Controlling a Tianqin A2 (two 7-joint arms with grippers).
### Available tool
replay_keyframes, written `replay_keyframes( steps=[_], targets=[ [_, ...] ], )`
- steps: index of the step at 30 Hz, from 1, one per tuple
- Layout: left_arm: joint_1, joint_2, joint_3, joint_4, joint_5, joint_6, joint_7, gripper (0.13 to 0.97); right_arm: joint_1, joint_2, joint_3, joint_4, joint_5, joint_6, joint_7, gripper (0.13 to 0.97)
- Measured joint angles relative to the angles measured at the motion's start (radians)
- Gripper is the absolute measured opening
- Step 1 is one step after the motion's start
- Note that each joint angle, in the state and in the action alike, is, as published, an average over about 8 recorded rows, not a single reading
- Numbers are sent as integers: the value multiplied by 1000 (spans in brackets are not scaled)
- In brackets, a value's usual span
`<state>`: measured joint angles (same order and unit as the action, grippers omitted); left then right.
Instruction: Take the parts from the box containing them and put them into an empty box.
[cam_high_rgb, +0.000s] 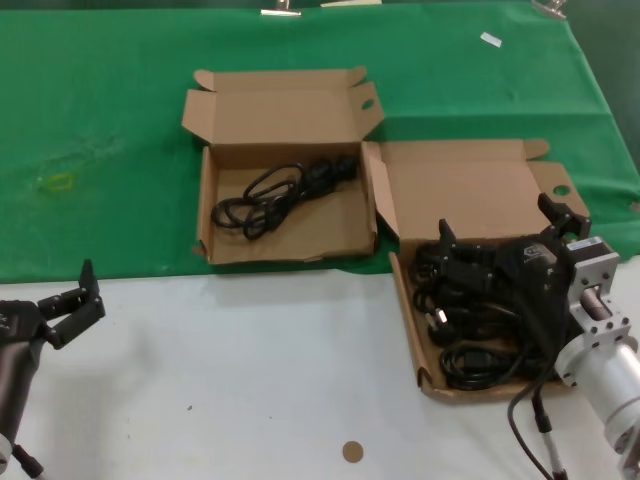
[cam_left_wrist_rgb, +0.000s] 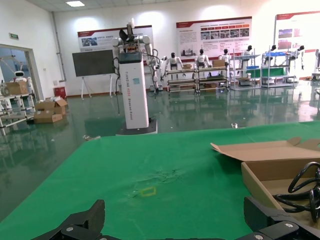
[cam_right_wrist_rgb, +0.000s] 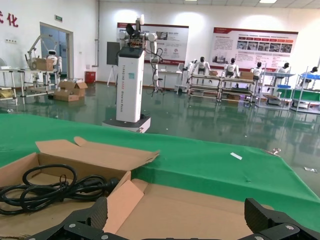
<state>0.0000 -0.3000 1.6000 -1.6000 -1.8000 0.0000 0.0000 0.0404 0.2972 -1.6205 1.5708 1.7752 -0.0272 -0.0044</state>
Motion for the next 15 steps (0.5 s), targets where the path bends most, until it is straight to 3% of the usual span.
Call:
replay_keyframes(
  steps=[15],
  targets=[
    [0,0,0,0,0,0,0,966,0,0,0,0,0,0,0,966]
  ],
)
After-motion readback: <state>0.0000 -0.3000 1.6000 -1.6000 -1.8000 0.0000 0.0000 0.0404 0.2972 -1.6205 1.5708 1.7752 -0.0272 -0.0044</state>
